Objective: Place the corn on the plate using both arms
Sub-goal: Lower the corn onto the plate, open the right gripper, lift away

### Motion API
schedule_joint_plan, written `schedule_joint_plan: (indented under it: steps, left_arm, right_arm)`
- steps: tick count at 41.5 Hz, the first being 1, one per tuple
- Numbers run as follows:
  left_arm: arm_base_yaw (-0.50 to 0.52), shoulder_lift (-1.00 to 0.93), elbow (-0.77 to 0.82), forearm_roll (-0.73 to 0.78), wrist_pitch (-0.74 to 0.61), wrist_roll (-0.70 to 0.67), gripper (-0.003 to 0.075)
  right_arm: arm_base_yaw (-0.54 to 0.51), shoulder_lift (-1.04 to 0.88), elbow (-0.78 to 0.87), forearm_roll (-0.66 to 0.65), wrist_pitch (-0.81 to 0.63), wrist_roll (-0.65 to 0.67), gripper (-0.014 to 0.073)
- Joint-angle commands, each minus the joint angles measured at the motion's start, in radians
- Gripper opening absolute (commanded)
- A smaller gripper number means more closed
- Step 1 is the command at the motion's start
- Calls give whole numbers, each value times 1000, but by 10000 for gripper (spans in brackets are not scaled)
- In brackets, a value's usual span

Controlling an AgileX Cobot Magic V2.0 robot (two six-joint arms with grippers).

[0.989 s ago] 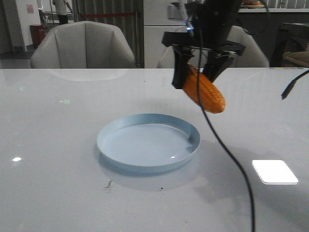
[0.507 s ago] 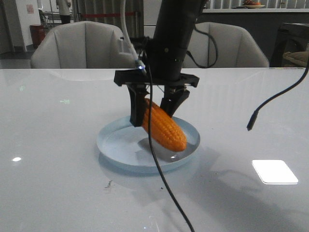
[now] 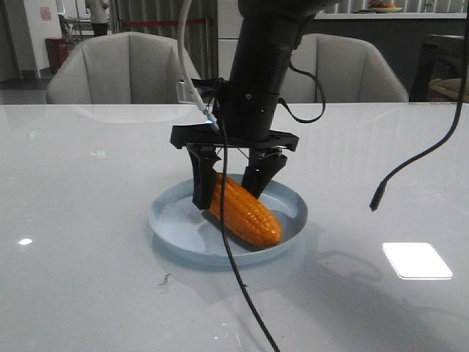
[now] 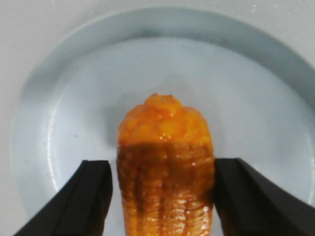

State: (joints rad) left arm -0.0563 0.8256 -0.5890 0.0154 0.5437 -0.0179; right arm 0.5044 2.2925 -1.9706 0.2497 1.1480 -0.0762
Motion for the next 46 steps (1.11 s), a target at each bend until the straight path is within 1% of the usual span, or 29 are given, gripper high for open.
schedule_joint_plan:
  steps: [1, 8, 14, 21, 29, 35, 46]
  left_arm:
    - [1, -9, -30, -7, -72, -2, 525]
    - [1, -9, -30, -7, -72, -2, 525]
    - [1, -9, -30, -4, -72, -2, 525]
    - [1, -9, -30, -3, -72, -2, 525]
    - [1, -9, -30, -1, -72, -2, 525]
    - [1, -9, -30, -1, -72, -2, 525]
    - [1, -9, -30, -1, -72, -2, 525]
  right_arm:
    - [-3, -68, -66, 24, 19, -13, 536]
    - [-3, -68, -190, 8, 95, -13, 536]
    - [-3, -70, -324, -55, 185, -16, 534]
    - [-8, -122, -401, -75, 163, -17, 517]
    - [-30, -224, -415, -84, 162, -17, 517]
    - [-73, -319, -415, -123, 181, -17, 517]
    - [-237, -519, -406, -127, 183, -18, 517]
